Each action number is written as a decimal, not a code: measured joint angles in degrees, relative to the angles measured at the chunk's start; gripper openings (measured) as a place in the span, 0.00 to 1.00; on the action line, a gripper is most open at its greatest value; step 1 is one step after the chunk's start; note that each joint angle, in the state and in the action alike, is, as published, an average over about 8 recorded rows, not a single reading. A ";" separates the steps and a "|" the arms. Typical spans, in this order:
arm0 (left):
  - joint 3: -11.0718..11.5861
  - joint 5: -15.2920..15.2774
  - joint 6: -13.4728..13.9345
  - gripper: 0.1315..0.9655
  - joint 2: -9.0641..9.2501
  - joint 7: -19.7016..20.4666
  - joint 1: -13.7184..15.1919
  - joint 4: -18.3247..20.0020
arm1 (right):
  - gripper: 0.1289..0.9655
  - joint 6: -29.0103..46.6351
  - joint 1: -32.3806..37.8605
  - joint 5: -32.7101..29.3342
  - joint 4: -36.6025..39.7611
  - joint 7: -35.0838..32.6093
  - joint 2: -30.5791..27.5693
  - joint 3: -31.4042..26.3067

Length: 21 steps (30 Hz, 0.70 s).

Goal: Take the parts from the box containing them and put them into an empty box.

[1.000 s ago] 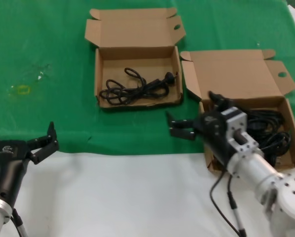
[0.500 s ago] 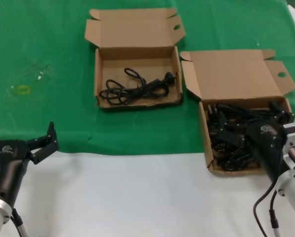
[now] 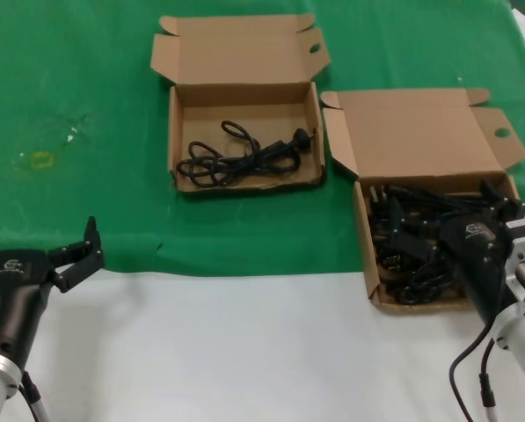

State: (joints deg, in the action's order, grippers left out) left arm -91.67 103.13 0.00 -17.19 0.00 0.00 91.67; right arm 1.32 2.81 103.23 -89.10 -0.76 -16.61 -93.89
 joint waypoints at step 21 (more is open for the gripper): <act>0.00 0.00 0.00 1.00 0.00 0.00 0.00 0.00 | 1.00 0.00 0.00 0.00 0.00 0.00 0.00 0.00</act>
State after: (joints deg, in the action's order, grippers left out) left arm -91.67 103.13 0.00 -17.19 0.00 0.00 91.67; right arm 1.32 2.81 103.23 -89.10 -0.76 -16.61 -93.89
